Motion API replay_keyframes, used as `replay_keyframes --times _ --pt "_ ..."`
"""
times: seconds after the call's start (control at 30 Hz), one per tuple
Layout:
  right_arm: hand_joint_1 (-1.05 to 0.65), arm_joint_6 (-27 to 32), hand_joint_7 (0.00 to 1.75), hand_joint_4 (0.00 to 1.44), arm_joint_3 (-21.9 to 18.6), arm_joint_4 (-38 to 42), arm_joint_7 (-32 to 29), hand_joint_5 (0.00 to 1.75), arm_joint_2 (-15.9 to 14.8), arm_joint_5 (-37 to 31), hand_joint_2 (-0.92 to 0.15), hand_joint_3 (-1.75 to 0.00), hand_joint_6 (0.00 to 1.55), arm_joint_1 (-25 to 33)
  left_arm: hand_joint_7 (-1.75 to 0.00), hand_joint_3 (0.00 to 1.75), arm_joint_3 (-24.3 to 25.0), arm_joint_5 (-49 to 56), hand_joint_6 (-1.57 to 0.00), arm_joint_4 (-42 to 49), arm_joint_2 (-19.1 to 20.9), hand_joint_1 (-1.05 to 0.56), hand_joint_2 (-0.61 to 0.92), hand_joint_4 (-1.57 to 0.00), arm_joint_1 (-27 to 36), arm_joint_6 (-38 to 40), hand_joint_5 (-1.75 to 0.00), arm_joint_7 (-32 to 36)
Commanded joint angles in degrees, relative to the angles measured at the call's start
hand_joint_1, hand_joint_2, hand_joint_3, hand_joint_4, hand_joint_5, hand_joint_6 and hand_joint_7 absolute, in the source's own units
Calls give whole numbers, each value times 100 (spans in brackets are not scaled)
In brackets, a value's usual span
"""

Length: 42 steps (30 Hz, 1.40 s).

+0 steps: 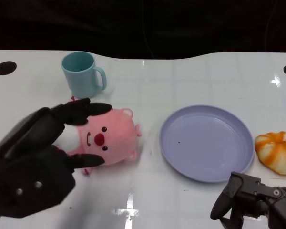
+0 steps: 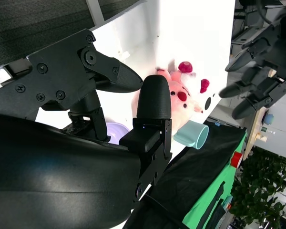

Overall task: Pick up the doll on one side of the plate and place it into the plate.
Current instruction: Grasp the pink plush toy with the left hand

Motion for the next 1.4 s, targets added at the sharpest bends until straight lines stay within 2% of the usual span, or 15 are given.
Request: replay_keyframes --times 0.03,0.27,0.47,0.87,1.17,1.4 --pt "-19 -8 137 63 -47 -22 0 166 -59 23 -65 -89 56 8 -10 6 -50 490 -33 157 281 -60 92 -6 -200 -171 -67 32" --pt "-19 35 136 62 -35 -46 -16 166 -53 10 -66 -87 56 9 -2 5 -451 1818 -27 340 716 -70 92 -3 -669 8 -51 -269" --pt "-20 13 136 63 -32 -31 -14 167 -41 40 -66 -87 56 6 -1 4 -804 2570 -28 739 841 -72 92 -1 -1095 -13 -46 -536" --pt "-22 16 137 63 -20 -85 -25 166 -44 18 -67 -85 56 50 0 1 -1578 3371 -25 2630 570 -75 92 -2 -2043 -426 -47 -288" --pt "-23 27 136 63 5 -143 -44 166 -53 -15 -67 -85 56 92 0 0 -1891 3482 -26 3965 313 -73 91 -3 -2576 -755 -39 48" --pt "-22 -39 136 63 26 -175 -47 167 -75 -50 -66 -86 57 135 -1 1 -2321 3621 -25 5314 -23 -73 91 -3 -3154 -913 -33 293"
